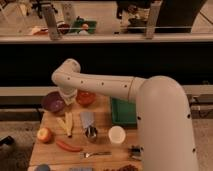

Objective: Place banana in red bowl

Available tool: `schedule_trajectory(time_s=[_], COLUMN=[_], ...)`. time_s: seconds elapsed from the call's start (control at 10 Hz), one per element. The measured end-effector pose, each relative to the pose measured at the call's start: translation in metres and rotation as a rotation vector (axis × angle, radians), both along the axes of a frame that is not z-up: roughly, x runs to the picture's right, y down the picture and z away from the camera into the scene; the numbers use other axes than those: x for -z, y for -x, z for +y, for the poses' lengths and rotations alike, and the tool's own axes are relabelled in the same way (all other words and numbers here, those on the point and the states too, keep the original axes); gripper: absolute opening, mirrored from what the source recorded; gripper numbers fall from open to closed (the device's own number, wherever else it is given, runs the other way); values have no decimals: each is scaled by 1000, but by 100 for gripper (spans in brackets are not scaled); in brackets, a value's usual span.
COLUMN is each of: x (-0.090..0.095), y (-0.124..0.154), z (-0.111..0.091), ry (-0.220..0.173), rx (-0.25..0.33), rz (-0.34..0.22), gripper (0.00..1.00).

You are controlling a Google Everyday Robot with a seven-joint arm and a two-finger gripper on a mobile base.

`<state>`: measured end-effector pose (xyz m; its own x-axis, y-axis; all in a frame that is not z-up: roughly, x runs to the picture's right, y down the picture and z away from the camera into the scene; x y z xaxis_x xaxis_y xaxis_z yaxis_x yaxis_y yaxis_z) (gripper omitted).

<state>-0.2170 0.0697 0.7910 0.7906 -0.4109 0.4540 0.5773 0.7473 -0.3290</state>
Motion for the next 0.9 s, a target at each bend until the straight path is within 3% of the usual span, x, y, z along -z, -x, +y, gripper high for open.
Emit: schedule_trajectory(time_s=[0.4,0.5,0.9], x=[15,14,5], y=[35,36,38], z=[37,43,60], ry=[26,26,53], rx=[70,86,95], rz=[-40,-47,-85], gripper=[75,80,80])
